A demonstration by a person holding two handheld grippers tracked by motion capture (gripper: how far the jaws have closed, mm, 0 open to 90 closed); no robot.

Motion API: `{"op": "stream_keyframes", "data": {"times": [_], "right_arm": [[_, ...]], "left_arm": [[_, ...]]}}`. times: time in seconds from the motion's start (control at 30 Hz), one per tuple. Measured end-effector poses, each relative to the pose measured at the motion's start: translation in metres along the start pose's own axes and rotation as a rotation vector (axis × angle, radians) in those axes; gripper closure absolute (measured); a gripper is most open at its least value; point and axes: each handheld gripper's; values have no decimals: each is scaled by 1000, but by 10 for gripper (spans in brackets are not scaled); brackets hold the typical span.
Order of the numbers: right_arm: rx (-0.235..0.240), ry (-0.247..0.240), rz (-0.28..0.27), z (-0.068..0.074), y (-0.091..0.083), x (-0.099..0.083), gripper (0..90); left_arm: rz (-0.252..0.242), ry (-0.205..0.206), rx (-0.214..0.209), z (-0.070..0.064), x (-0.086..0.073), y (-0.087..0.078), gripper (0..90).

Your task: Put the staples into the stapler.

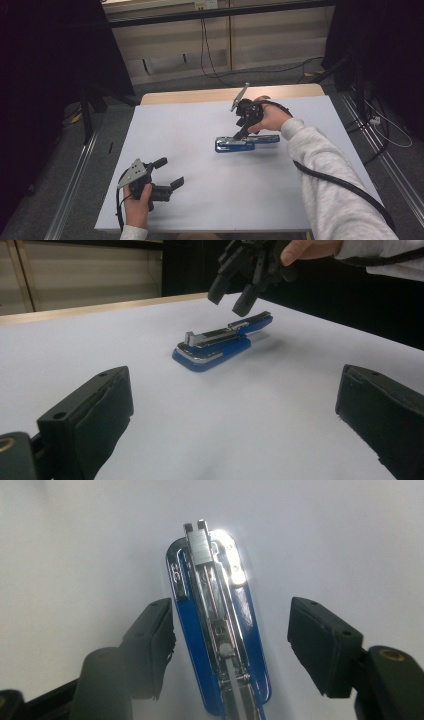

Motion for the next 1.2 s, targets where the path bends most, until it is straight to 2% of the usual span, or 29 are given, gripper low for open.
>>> {"op": "stream_keyframes", "data": {"times": [0.23, 0.33, 0.53, 0.7, 0.93, 1.1, 1.13, 1.2], "right_arm": [[-14, 37, -48, 2, -8, -21, 256], [-19, 64, -61, 4, -11, -29, 231], [-44, 81, -89, 4, -16, -43, 199], [-69, 135, -131, 7, -17, -60, 129], [-83, 166, -166, 13, -15, -81, 95], [-87, 207, -211, 15, -17, -91, 87], [-124, 207, -214, 15, -18, -97, 83], [-132, 211, -213, 15, -19, -99, 77]], "left_arm": [[15, 2, -24, -4, 3, 9, 20], [23, -4, -22, -3, 3, 12, 20], [43, -18, -23, -4, 4, 18, 20], [61, -27, -20, -3, 6, 30, 20], [79, -33, -10, -1, 9, 42, 23], [87, -34, -8, 1, 11, 47, 22], [92, -38, -6, 2, 12, 50, 22], [92, -39, -6, 2, 13, 51, 22]]}}
Point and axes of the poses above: each handheld gripper's, and its own axes: y roughly forward along the jaws, x roughly out of its top, z roughly to its left, and after that the axes turned 6 degrees about x, right-handed
